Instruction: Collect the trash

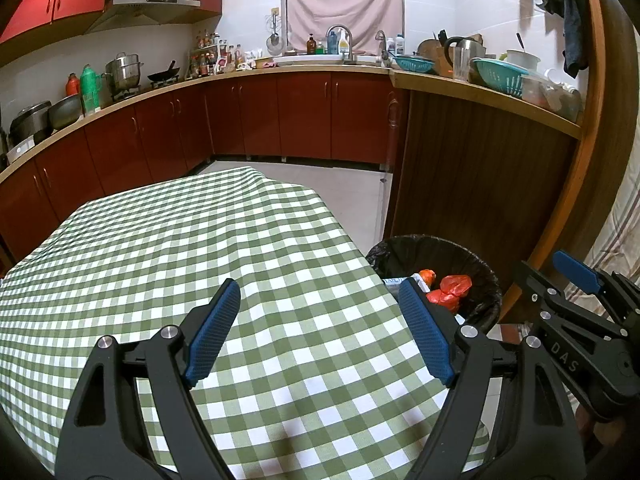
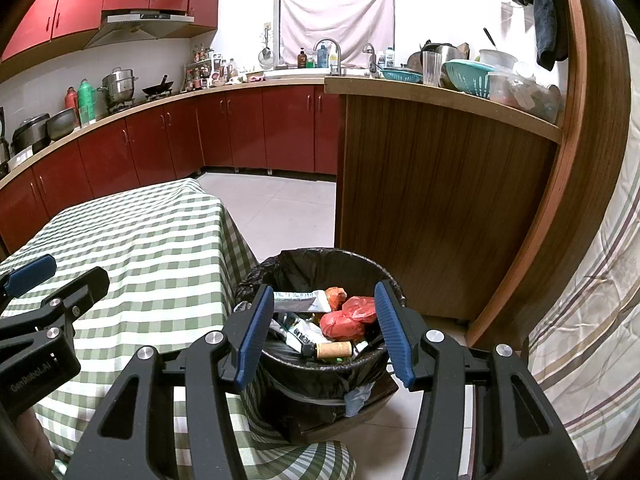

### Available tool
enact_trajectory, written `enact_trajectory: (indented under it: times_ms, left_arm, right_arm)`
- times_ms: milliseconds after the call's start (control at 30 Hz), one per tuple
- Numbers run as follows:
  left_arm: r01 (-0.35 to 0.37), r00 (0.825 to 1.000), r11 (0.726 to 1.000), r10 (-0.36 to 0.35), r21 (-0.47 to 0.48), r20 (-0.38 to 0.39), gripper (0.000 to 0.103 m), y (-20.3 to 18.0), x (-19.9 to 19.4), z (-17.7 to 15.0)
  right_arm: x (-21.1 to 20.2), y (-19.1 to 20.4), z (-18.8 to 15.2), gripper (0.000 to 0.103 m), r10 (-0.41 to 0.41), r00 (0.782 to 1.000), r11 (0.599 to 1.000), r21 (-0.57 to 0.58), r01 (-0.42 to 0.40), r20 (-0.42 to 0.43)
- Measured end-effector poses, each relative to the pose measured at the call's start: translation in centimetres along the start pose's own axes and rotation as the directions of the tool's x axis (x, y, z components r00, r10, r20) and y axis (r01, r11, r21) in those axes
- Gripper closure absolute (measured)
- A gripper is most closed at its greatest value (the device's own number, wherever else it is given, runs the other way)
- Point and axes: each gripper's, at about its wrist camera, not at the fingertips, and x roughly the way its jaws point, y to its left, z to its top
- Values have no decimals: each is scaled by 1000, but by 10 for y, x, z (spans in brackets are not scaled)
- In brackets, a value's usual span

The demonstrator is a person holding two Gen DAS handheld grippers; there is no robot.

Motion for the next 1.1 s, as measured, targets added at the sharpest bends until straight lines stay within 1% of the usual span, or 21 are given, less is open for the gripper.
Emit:
enact_trajectory:
  times_ms: [567, 667, 800, 967, 1100]
  left_arm:
    - [0, 1000, 1000, 0, 11, 6, 23, -6, 0, 0]
    - [-8, 1000, 1000, 8, 4, 16, 14, -6, -1, 0]
    - [-9, 1000, 1000, 9, 3, 22, 13, -6, -2, 2]
    - [4, 1000, 1000, -4, 7, 10, 11, -6, 0, 1]
    - [-18, 1000, 999, 17, 29, 15, 10, -3, 1, 0]
  right_arm:
    - [0, 1, 0, 51, 0, 1000, 1000, 0, 0, 0]
    - [0, 1, 0, 51, -1, 1000, 1000, 0, 1, 1]
    - [0, 0, 0, 51, 0, 1000, 1000, -1, 0, 0]
    - [-1, 0, 0, 51, 0, 1000, 1000, -2, 0, 0]
    - [-1, 2, -1, 51, 2, 1000, 1000, -5, -2, -1]
